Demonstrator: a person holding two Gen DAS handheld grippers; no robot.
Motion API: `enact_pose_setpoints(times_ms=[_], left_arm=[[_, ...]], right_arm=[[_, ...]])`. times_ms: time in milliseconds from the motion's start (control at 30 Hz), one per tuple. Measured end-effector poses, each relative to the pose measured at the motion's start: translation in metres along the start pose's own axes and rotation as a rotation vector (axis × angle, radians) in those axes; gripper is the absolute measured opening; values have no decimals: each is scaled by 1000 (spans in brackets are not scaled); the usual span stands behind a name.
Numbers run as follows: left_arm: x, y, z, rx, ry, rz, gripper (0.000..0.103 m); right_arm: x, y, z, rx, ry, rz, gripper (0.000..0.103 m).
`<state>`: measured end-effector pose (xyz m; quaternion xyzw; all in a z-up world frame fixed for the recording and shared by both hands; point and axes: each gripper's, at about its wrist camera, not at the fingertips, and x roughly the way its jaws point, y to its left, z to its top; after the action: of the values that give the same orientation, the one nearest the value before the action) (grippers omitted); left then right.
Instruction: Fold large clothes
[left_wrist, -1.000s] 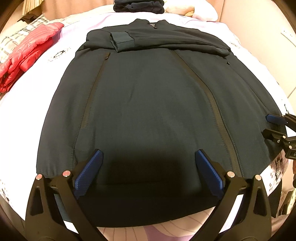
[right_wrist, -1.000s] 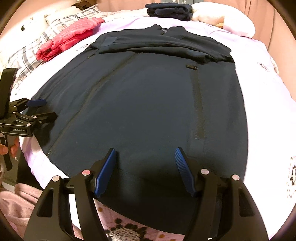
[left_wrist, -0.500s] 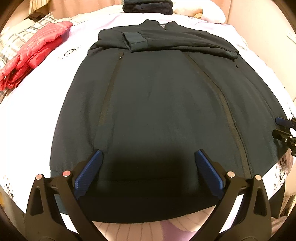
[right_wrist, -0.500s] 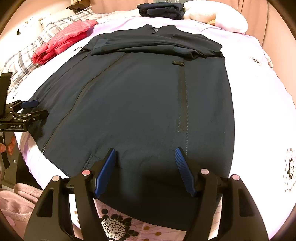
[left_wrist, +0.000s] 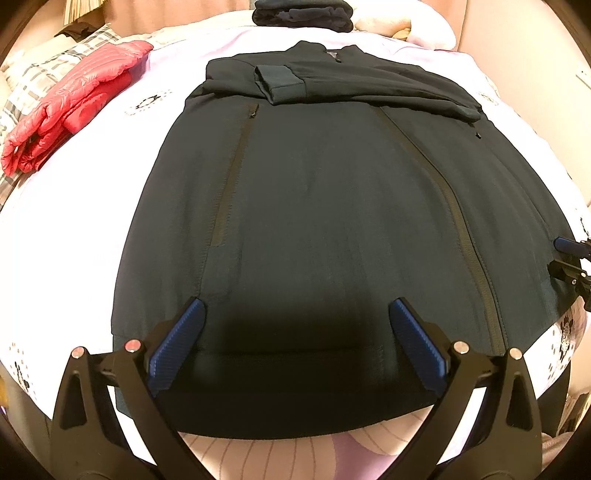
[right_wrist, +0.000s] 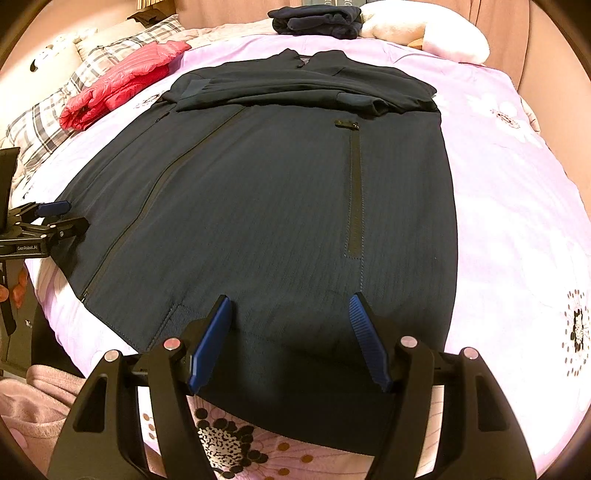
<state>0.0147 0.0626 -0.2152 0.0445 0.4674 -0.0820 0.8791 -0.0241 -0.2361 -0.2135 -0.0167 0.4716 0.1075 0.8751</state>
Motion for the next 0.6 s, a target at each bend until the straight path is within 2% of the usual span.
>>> enact_pose_setpoints(times_ms=[400,600], left_arm=[[-5,-1,-3,5,-5,10,101],[-10,6,-5,-12,-5,44,101]], right_arm=[[-5,-3,-5,0,5,-25,66],[-8,-9,-8,19,9,-47,66]])
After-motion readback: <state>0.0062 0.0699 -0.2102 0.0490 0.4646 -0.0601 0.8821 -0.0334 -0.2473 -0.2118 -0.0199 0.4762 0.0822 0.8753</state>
